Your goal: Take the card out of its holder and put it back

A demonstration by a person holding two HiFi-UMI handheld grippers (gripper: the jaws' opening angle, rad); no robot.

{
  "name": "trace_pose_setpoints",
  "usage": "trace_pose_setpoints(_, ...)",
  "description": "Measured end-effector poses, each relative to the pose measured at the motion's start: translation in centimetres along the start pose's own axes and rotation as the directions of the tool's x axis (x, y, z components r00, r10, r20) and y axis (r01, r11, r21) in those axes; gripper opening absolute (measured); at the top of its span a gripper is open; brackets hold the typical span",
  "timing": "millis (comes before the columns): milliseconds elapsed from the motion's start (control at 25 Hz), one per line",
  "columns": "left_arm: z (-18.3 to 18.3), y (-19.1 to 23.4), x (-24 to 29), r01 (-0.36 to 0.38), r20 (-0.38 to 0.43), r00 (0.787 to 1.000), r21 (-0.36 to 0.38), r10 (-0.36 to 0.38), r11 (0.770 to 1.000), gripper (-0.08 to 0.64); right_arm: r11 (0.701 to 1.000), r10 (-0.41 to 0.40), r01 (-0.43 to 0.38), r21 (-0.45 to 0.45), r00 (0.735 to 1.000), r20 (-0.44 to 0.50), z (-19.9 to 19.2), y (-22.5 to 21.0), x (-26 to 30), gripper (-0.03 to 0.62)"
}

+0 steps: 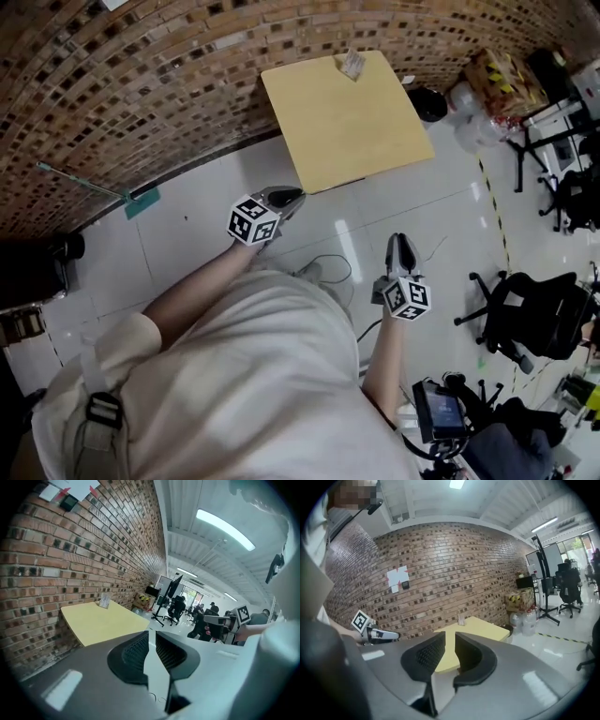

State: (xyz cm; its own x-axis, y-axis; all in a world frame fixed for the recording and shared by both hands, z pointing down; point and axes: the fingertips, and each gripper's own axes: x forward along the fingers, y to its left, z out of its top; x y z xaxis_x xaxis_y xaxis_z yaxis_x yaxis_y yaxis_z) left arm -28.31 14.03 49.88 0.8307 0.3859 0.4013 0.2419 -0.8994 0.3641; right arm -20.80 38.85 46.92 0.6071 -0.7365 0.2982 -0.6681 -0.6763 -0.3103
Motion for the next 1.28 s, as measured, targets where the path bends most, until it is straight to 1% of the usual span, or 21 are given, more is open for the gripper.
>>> trace_pose_setpoints(80,1.2,1.2,-1.2,-0.004,0.017,1.000,0.009,0.004,1.000,0.062,1.000,0.006,-0.006,0.018,1.000,0.013,0.1,1.7,1.2,0.060)
trace_pose_setpoints(160,1.9,2.6,-2.2,-0.010,0.025,1.000,0.007,0.010,1.000,0.061,1.000,0.006,-0.006,0.013,1.000,0.012,0.3,3.1,2.9,0.060)
trace_pose_setpoints(320,1.7,5.0,-4.2,-0.016,0.012,1.000,0.002,0.016,1.000,0.062,1.000,0.018,-0.018,0.005,1.000,0.018,0.9,6.3,5.6,0.061)
trace_pose_setpoints(440,1.5,6.7,-5.3,-0.026,0.012,1.000,-0.011,0.027,1.000,0.063,1.000,0.024,-0.024,-0.006,1.000,0.003,0.8,7.6,7.2,0.063)
trace_pose_setpoints(520,1.3,7.7,-6.0,-0.036,0.014,0.999,-0.025,0.036,0.999,0.061,0.999,0.032,-0.032,-0.031,0.999,-0.021,0.5,8.2,7.8,0.064)
trace_pose_setpoints(600,0.9,8.4,-6.5,-0.041,0.013,0.999,-0.041,0.042,0.998,0.061,0.995,0.035,-0.040,-0.087,0.998,-0.056,0.1,8.9,8.0,0.064)
trace_pose_setpoints(680,0.4,8.6,-6.8,-0.039,0.007,0.999,-0.052,0.039,0.998,0.061,0.990,0.034,-0.043,-0.135,0.997,-0.072,0.3,9.6,8.1,0.063)
trace_pose_setpoints(880,0.2,9.2,-7.2,-0.021,0.006,1.000,-0.053,0.022,0.998,0.061,0.982,0.057,-0.065,-0.175,0.997,-0.053,1.8,11.2,9.4,0.061)
trace_pose_setpoints(1000,0.5,9.3,-6.5,-0.010,0.011,1.000,-0.049,0.011,0.999,0.061,0.971,0.084,-0.094,-0.221,0.995,-0.051,3.0,12.1,10.5,0.060)
trace_pose_setpoints(1160,0.1,7.7,-4.6,0.015,0.000,1.000,-0.036,-0.015,0.999,0.061,0.953,0.100,-0.110,-0.281,0.994,-0.049,4.3,11.5,10.3,0.058)
trace_pose_setpoints(1280,-0.1,6.5,-3.5,0.031,-0.012,0.999,-0.032,-0.032,0.999,0.061,0.952,0.090,-0.101,-0.288,0.995,-0.051,4.5,10.3,9.8,0.058)
